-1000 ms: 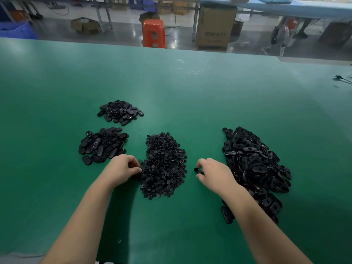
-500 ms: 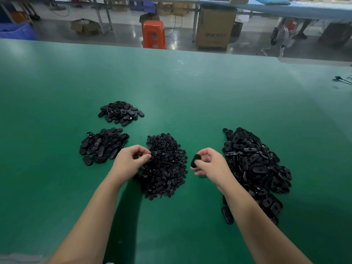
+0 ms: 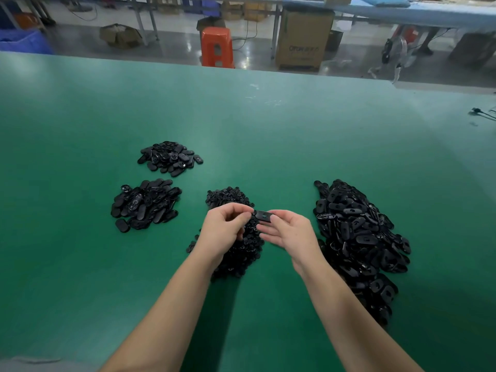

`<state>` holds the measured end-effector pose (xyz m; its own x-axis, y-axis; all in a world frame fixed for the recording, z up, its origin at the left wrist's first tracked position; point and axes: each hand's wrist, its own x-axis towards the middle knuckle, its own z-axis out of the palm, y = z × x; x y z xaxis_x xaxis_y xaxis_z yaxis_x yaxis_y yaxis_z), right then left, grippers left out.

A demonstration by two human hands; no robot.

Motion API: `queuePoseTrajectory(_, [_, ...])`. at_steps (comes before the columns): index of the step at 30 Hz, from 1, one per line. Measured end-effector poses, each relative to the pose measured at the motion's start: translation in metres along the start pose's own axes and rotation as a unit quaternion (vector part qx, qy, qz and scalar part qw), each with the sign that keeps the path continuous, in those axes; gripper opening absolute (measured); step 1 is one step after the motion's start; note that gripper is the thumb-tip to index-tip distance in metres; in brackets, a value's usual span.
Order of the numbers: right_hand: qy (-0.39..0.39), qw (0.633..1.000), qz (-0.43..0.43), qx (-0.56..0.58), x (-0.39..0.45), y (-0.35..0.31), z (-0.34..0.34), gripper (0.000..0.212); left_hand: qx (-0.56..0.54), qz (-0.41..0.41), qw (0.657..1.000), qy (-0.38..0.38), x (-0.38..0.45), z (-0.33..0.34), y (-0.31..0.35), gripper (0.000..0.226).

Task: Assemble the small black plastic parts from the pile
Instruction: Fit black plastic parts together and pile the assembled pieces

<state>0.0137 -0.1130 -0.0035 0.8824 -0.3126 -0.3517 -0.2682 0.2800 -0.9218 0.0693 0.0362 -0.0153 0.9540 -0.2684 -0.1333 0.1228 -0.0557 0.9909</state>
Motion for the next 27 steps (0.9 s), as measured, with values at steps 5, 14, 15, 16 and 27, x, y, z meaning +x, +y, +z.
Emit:
queuePoseTrajectory(5, [-0.001,1.0,-0.005,-0.002,-0.001,-0.002,-0.001,0.013,0.016,0.01,1.0,-0.004,-0.003,0.007,0.002,0.014])
queuePoseTrajectory(14, [-0.016,0.998,-0.037,-0.041,-0.003,0.0,0.001,0.015,0.057,0.009,0.998,0.016,-0.004,0.014,0.004,0.011])
queuePoseTrajectory(15, [-0.018,0.998,-0.041,-0.047,-0.004,0.001,0.001,0.016,0.062,0.012,0.998,0.019,-0.004,0.014,0.004,0.01])
queuePoseTrajectory(16, [-0.02,0.997,-0.045,-0.053,-0.004,0.001,0.001,0.017,0.066,0.015,0.997,0.022,-0.004,0.014,0.004,0.01])
queuePoseTrajectory(27, [-0.024,0.991,-0.069,-0.108,-0.008,0.002,0.003,0.019,0.124,0.019,0.991,0.055,-0.002,0.016,0.002,0.01])
